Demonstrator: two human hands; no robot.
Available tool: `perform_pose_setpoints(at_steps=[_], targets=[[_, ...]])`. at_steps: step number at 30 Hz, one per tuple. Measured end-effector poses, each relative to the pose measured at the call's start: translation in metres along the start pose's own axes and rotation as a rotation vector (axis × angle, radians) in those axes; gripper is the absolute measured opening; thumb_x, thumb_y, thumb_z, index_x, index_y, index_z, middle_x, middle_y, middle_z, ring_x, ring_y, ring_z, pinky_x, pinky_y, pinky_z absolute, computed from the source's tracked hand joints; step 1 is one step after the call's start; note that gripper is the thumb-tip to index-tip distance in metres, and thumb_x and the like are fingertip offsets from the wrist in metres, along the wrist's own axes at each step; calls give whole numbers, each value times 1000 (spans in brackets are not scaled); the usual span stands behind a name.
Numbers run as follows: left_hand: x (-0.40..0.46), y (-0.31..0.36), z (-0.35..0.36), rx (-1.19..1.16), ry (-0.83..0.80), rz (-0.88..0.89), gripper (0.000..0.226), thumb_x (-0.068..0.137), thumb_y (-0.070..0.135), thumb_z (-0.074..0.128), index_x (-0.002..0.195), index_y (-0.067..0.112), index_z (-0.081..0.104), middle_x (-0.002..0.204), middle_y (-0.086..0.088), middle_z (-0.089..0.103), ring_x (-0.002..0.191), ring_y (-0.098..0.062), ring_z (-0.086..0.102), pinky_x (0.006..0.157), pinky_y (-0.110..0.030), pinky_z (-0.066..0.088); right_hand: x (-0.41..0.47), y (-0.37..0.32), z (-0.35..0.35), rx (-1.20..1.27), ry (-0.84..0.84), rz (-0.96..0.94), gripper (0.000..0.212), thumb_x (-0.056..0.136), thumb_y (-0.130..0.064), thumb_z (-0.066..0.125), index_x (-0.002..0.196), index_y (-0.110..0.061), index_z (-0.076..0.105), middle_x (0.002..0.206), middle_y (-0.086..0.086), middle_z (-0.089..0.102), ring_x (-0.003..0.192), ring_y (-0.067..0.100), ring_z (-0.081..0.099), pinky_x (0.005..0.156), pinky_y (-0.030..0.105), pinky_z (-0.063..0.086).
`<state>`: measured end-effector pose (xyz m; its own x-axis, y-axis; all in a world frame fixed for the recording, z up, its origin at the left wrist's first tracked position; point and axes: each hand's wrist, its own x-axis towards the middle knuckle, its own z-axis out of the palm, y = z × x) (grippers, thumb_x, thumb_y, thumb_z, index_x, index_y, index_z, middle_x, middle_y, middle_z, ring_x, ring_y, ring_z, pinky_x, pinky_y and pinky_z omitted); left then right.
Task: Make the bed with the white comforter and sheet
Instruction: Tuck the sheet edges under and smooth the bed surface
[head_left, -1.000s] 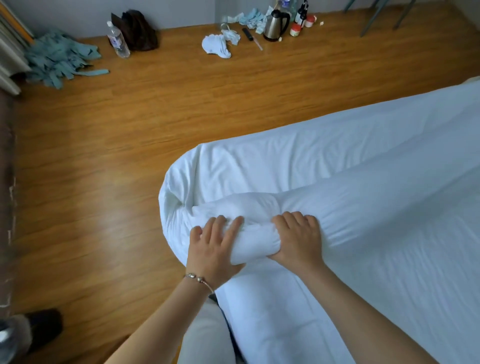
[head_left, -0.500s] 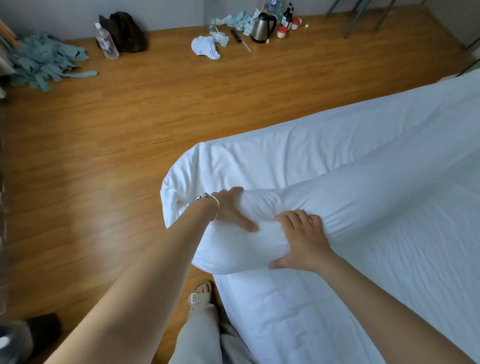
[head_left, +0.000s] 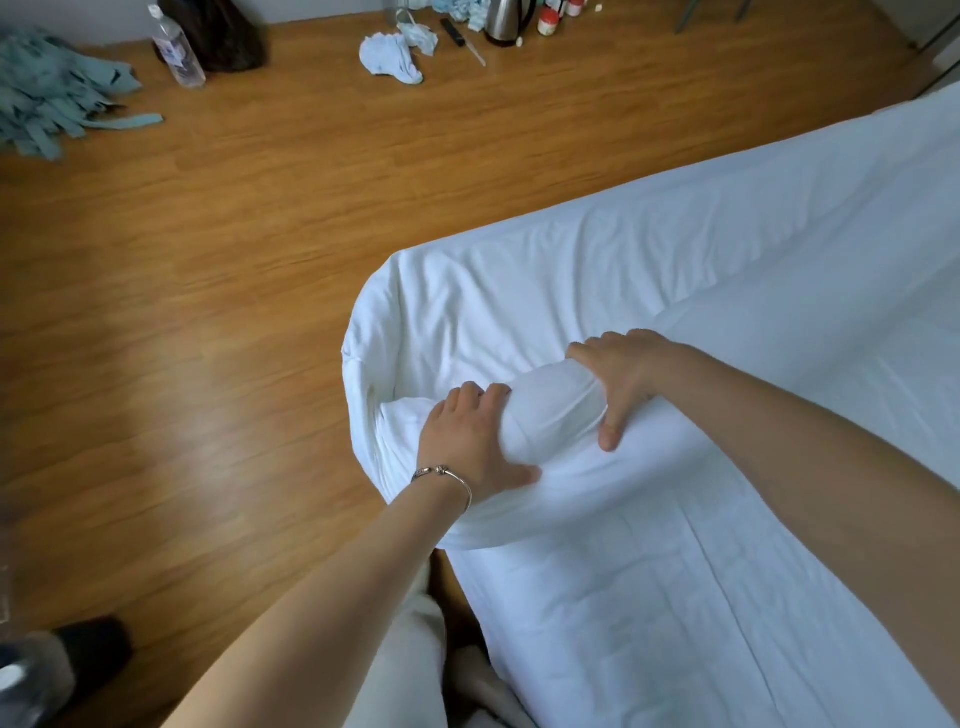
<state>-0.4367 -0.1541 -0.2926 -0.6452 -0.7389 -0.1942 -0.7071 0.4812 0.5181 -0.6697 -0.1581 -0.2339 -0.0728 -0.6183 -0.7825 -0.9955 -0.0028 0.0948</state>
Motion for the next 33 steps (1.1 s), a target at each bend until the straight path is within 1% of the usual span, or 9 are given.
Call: perform_pose_setpoints(at_steps=[3, 9, 14, 17, 19, 22, 25, 28, 33], targets=[[-22, 10, 18, 81, 128, 71, 87, 51, 65, 72, 124, 26, 46, 108, 1, 48, 104, -22, 48, 94, -29, 33, -22, -4, 33, -1, 181, 4, 89, 26, -74, 75, 94, -33, 35, 94, -13, 53, 95, 15, 51, 80, 33, 36], [-90, 38, 84, 136, 465, 277, 84, 52, 59, 77, 121, 19, 50, 105, -7, 53, 99, -30, 50, 94, -41, 37, -85, -19, 156, 44, 622, 181, 82, 22, -63, 84, 87, -22, 57, 80, -3, 60, 79, 25, 58, 67, 38, 36], [-159, 71, 114, 74, 485, 327, 70, 67, 70, 67, 118, 24, 59, 106, -2, 55, 102, -26, 52, 92, -39, 38, -128, -39, 258, 156, 969, 287, 38, 52, -34, 76, 84, -22, 59, 76, -1, 54, 77, 29, 52, 71, 39, 33], [-149, 99, 90, 10, 484, 219, 58, 74, 71, 59, 107, 23, 64, 94, 4, 58, 86, -21, 51, 77, -33, 36, -143, -40, 277, 192, 971, 290, 48, 48, -43, 77, 87, -23, 60, 78, -2, 54, 80, 28, 52, 72, 39, 33], [-120, 109, 71, 15, 449, 104, 58, 72, 74, 54, 105, 26, 62, 99, 6, 58, 93, -21, 51, 81, -31, 33, -145, -36, 277, 189, 955, 255, 55, 45, -49, 78, 90, -23, 59, 80, -2, 54, 80, 28, 52, 71, 39, 34], [-79, 110, 50, 22, 160, -84, 70, 73, 81, 48, 122, 32, 55, 127, 8, 55, 124, -18, 43, 102, -32, 27, -148, -31, 273, 195, 931, 210, 59, 47, -61, 70, 91, -23, 59, 83, -3, 54, 81, 28, 53, 70, 39, 37], [-64, 103, 49, 155, -74, -225, 82, 73, 88, 28, 131, 35, 51, 129, 6, 58, 123, -20, 49, 102, -38, 31, -150, -24, 265, 170, 837, 161, 73, 42, -75, 65, 95, -25, 54, 90, -6, 52, 86, 25, 52, 72, 39, 38], [-77, 100, 63, 225, 13, -258, 81, 74, 88, 20, 123, 35, 56, 115, 5, 63, 113, -20, 53, 96, -37, 33, -154, -11, 245, 162, 623, 37, 84, 39, -87, 56, 101, -32, 43, 101, -13, 43, 98, 15, 41, 83, 35, 32], [-125, 107, 97, 172, 302, -259, 69, 76, 85, 32, 106, 31, 62, 100, 9, 63, 106, -18, 54, 100, -34, 30, -150, 18, 181, 496, 457, -94, 62, 55, -75, 73, 96, -35, 51, 102, -19, 53, 101, 6, 49, 86, 29, 40]])
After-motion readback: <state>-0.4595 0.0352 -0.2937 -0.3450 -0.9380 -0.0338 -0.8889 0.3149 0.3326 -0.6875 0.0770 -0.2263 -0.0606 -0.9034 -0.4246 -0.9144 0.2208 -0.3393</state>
